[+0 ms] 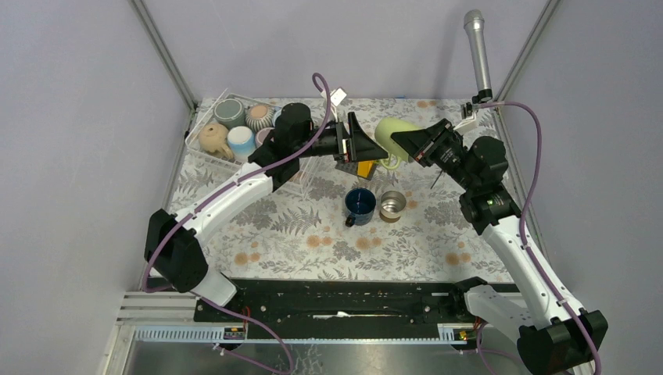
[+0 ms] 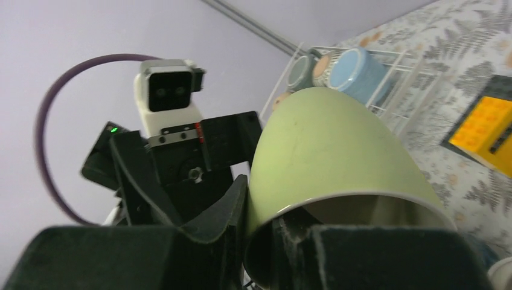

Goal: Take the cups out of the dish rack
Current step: Place the cup at the center of the board.

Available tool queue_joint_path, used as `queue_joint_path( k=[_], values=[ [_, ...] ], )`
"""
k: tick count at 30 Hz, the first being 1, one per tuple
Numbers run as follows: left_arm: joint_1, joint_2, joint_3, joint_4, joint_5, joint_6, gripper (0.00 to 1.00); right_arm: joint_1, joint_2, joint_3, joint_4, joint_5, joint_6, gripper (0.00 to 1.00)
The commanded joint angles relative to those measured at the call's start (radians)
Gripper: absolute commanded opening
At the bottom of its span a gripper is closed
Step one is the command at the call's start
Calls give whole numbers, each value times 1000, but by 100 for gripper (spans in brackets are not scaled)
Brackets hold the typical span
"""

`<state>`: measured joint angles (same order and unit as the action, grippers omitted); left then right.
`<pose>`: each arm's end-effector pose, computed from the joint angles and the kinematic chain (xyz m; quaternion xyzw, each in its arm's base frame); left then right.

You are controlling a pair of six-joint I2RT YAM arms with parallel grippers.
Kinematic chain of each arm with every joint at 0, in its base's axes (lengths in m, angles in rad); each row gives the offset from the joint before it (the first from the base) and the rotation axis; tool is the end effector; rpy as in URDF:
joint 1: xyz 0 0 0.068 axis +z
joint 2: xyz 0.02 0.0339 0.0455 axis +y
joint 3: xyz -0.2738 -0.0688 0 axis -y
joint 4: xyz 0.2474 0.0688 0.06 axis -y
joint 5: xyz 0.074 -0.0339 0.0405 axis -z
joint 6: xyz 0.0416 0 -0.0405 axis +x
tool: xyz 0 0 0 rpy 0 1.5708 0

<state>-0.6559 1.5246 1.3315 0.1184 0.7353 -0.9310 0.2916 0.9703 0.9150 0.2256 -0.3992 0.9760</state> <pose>0.2732 -0.2455 0.3906 0.1484 0.7111 -0.6372 0.2574 0.2121 0.0806 0.4047 0.0691 0.6459 0.5468 0.5283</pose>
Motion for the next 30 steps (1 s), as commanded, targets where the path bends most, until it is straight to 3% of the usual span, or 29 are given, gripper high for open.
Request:
queue_joint_path(
  k=[1,10,19,30],
  values=[
    [-6,-65,23,-107,-63,125,99,-3,-29,98,-92,89,-100,0],
    [-21,-98,78,-356,-160,316,99,-4,-7,238,-533,251,-262,0],
    [-26,-109,89,-409,-226,366,99,8,19,316,-872,404,-352,0],
    [-26,-119,121,-463,-286,415,99,39,89,340,-1101,638,-399,0]
  ],
)
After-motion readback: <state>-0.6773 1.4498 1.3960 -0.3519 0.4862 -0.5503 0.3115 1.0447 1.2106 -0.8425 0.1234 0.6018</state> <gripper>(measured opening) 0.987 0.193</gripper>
